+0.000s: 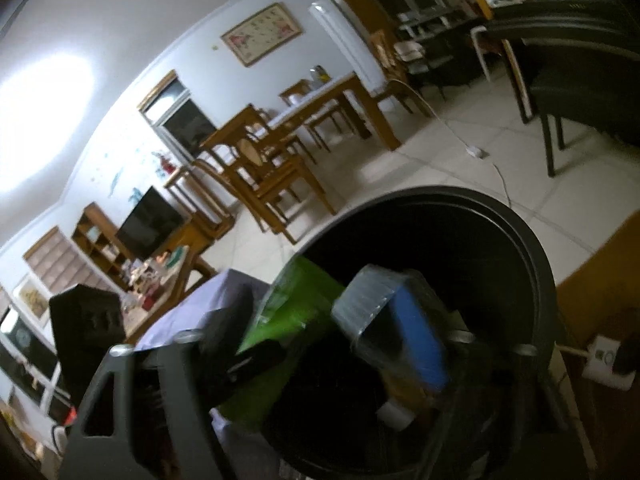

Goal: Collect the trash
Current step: 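Carry the snack bag and plastic tray over the black bin and open both tools, then grasp a blue stick packet with the left tool while the right tool grasps a blue wrapper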

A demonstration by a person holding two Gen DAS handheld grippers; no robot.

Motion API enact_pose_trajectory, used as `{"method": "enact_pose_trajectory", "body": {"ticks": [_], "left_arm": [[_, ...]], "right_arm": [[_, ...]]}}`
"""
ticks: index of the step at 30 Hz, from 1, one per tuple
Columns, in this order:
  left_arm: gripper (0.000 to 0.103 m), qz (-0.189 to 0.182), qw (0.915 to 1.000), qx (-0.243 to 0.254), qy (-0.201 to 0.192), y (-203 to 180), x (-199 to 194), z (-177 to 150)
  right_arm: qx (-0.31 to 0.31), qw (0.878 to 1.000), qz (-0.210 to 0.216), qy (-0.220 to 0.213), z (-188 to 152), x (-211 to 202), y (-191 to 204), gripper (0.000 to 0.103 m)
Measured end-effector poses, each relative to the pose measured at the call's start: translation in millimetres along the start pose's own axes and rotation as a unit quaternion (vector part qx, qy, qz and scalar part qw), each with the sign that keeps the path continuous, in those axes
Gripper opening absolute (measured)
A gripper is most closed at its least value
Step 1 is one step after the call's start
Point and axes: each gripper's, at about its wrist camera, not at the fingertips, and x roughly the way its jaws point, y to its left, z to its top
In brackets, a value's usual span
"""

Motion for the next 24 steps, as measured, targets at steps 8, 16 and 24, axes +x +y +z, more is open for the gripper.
{"method": "enact_pose_trajectory", "body": {"ticks": [8,16,24], "left_arm": [[0.074,0.014,0.9997,0.010,-0.014,3,-13,-1],[0.085,0.049,0.9977,-0.011,-0.044,32,-58,-12],[0.085,0.110,0.9865,-0.074,-0.095,112,-141,-29]], "right_arm": [[0.000,1.000,-0.013,0.002,-6,2,5,0.075],[-0.020,1.000,-0.010,0.012,-10,10,20,0.075],[-0.105,0.993,0.025,0.053,-36,36,96,0.075]]}}
